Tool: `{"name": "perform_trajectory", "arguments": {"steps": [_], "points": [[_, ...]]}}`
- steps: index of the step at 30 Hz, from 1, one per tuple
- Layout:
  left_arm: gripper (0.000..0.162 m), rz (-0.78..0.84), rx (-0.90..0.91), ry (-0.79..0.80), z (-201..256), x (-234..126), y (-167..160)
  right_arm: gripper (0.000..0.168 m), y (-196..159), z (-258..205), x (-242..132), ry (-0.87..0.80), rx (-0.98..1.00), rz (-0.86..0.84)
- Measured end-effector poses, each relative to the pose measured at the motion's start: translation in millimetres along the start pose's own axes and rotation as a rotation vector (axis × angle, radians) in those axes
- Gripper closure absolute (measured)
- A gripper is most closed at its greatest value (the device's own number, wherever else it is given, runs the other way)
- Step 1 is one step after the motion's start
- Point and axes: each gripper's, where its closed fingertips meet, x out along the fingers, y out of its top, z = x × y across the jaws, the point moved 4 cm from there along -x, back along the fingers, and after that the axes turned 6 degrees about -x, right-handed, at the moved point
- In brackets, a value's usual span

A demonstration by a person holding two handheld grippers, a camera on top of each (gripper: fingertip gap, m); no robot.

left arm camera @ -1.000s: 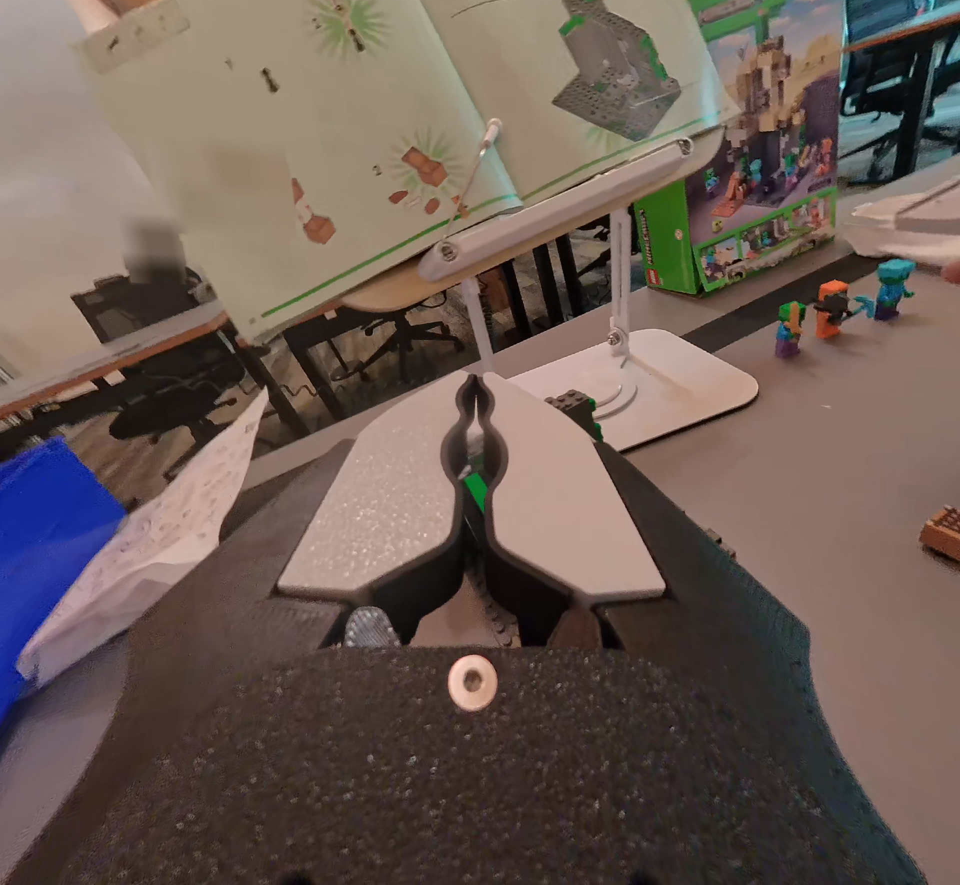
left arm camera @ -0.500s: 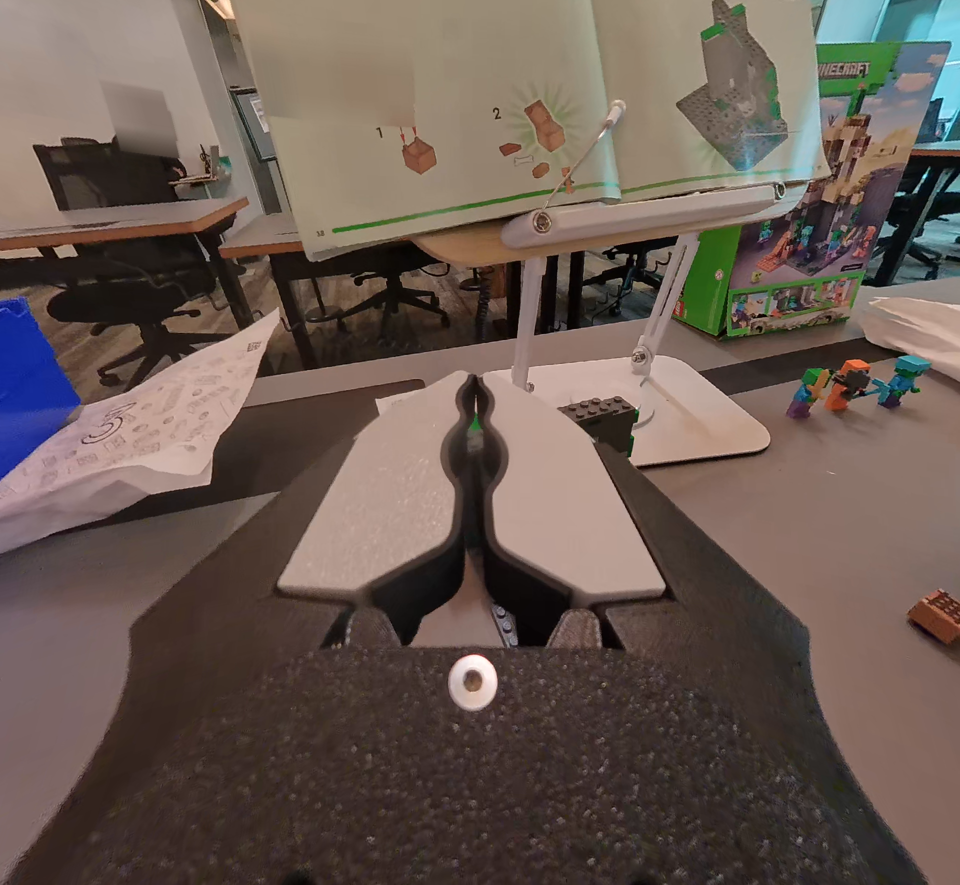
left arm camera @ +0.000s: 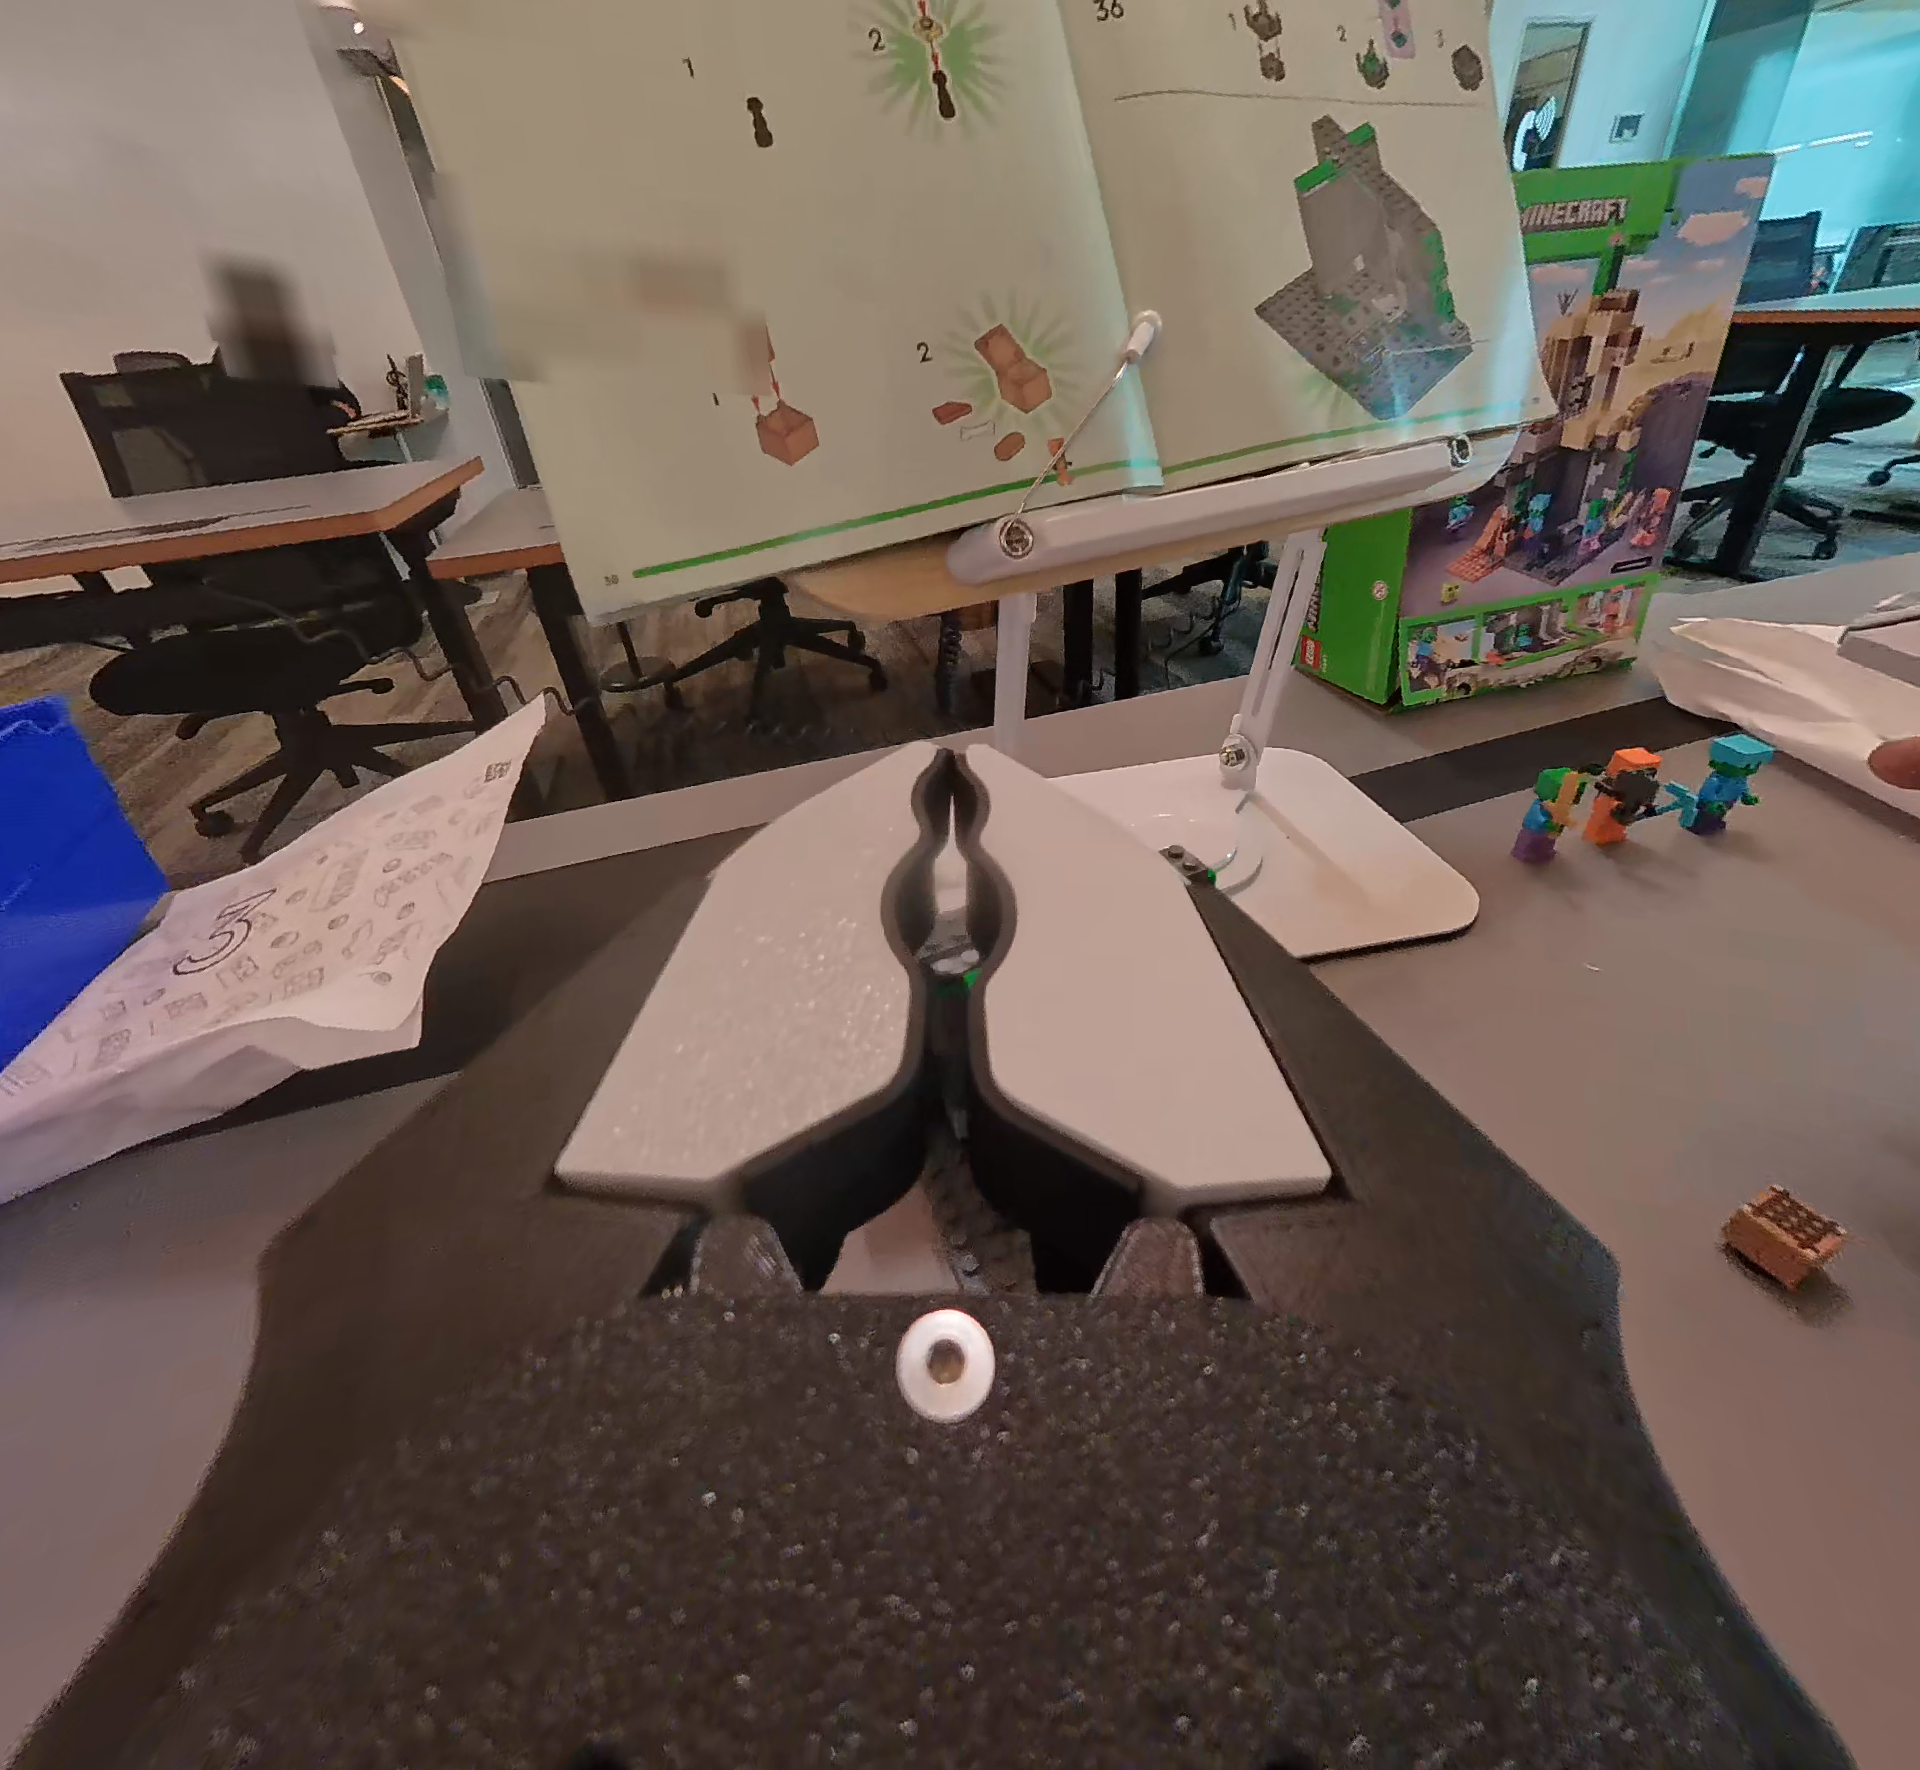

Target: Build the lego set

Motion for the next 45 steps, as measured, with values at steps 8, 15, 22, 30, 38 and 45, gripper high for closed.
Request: {"name": "perform_trajectory", "arguments": {"steps": [8,15,22,30,38,45], "points": [[0.162,0.020,0.009,-0.012,5,-3,10,0.168,9,-1,-3,0.017,-0.006,0.014],[0.162,-0.010,0.004,-0.025,5,-1,5,0.168,6,-9,-3,0.068,-0.020,0.012],[0.162,-0.032,-0.003,-0.019,5,0,1,0.168,-11,0,1,0.012,-0.002,-0.025],[0.162,-0.038,0.018,0.005,-5,4,14,0.168,-17,6,2,0.003,0.031,-0.026],[0.162,-0.031,0.013,0.052,-31,44,81,0.168,-19,-8,5,0.046,-0.016,-0.015],[0.162,-0.009,0.000,0.141,-64,96,127,0.168,-21,-7,5,0.065,-0.008,-0.016]]}}
